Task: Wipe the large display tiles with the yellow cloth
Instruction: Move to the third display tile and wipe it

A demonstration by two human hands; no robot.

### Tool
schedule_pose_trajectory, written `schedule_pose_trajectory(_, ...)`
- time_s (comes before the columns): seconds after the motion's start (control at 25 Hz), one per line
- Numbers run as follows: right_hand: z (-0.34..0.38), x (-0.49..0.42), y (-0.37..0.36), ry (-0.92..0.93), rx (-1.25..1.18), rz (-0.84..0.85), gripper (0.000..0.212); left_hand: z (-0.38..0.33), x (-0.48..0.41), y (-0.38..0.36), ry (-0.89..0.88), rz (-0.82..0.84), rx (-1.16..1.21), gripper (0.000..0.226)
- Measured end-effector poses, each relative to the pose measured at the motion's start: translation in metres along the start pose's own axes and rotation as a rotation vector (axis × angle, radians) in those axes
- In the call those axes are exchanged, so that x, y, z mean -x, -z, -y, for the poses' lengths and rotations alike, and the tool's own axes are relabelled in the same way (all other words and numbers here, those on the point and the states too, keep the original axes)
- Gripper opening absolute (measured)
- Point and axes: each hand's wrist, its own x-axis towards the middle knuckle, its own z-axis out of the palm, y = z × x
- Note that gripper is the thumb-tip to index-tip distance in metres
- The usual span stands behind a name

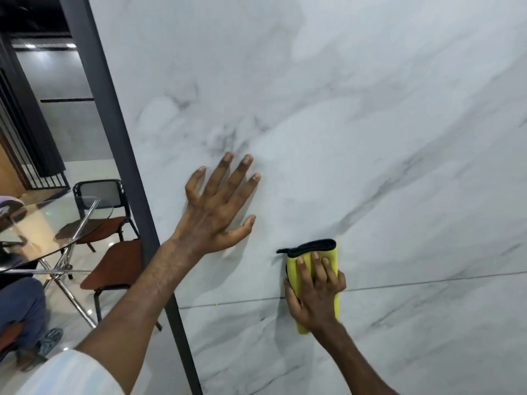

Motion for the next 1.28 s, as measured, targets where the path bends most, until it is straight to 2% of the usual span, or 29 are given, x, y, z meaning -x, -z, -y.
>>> schedule_pose_trajectory(0.16, 0.016, -0.136, 0.032, 0.071, -0.072, -0.164, 0.071, 0.05, -0.056, 0.02, 0.084, -0.081, -0.085, 0.078)
schedule_pose_trajectory(0.28, 0.028, -0.284, 0.079, 0.134, -0.074, -0.294, 0.075, 0.055, -0.066, 0.017, 0.061, -0.087, -0.125, 0.079)
schedule_pose_trajectory(0.36, 0.032, -0.355, 0.105, 0.093, -0.077, -0.328, 0.076, 0.051, -0.064, 0.015, 0.087, -0.1, -0.079, 0.077)
schedule_pose_trajectory(0.48, 0.032, -0.366, 0.111, 0.053, -0.087, -0.342, 0.074, 0.06, -0.083, 0.031, 0.066, -0.169, 0.006, 0.074)
schedule_pose_trajectory(0.64, 0.025, -0.252, 0.072, 0.038, -0.043, -0.327, 0.071, 0.1, -0.162, 0.073, 0.074, -0.282, 0.005, 0.077)
schedule_pose_trajectory(0.72, 0.024, -0.234, 0.064, 0.009, -0.047, -0.292, 0.072, 0.12, -0.198, 0.084, 0.092, -0.292, -0.012, 0.077)
schedule_pose_trajectory(0.8, 0.027, -0.276, 0.075, 0.023, -0.075, -0.308, 0.072, 0.138, -0.216, 0.08, 0.098, -0.264, -0.045, 0.074)
schedule_pose_trajectory(0.96, 0.031, -0.439, 0.129, 0.063, -0.101, -0.363, 0.075, 0.144, -0.22, 0.061, 0.118, -0.231, -0.203, 0.074)
schedule_pose_trajectory(1.12, 0.047, -0.588, 0.185, 0.03, -0.073, -0.347, 0.08, 0.143, -0.219, 0.062, 0.122, -0.247, -0.19, 0.072)
schedule_pose_trajectory(1.2, 0.056, -0.622, 0.201, -0.004, -0.061, -0.321, 0.081, 0.144, -0.219, 0.063, 0.114, -0.247, -0.17, 0.072)
schedule_pose_trajectory(1.28, 0.058, -0.613, 0.197, 0.023, -0.064, -0.333, 0.078, 0.146, -0.214, 0.066, 0.076, -0.249, -0.118, 0.072)
